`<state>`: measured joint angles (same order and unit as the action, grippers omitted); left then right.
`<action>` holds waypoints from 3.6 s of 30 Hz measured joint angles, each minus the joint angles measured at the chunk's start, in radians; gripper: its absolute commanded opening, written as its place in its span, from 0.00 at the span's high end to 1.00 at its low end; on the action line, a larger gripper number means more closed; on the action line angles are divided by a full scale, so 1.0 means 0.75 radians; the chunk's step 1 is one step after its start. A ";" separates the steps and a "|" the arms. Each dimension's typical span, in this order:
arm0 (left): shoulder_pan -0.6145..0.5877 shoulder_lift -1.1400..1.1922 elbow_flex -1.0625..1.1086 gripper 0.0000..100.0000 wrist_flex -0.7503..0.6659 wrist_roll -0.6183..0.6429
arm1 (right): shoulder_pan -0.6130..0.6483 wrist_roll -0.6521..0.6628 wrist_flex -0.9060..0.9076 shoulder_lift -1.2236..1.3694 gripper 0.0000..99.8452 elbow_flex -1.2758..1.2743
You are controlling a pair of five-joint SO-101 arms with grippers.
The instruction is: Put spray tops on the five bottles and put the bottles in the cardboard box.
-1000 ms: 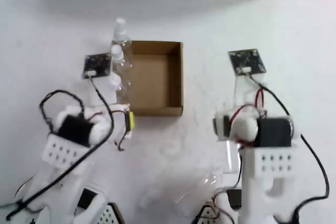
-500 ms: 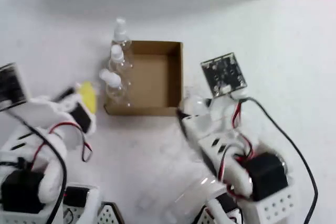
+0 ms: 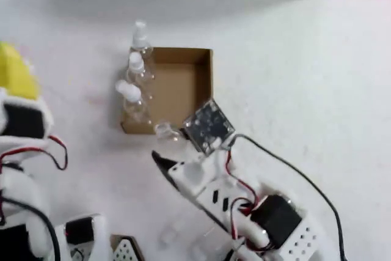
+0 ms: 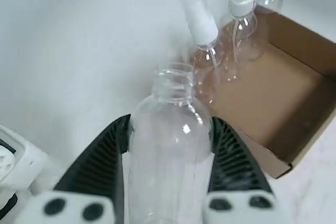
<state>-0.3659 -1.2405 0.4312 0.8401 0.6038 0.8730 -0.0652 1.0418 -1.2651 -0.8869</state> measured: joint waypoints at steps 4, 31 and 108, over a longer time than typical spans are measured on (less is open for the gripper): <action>-0.059 -0.004 -0.061 0.98 -0.018 0.102 | 0.002 -0.002 -0.153 -0.145 0.98 -0.166; 0.184 -0.004 -0.221 0.98 -0.155 0.188 | 0.004 -0.004 -0.378 -0.700 0.98 -0.632; 0.966 -0.448 0.769 0.98 -0.393 0.055 | 0.010 -0.004 -0.378 -0.702 0.98 -0.657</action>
<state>0.3583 -1.5766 1.0081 0.5455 0.6452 0.8807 -0.0683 0.7580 -1.7914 -1.3794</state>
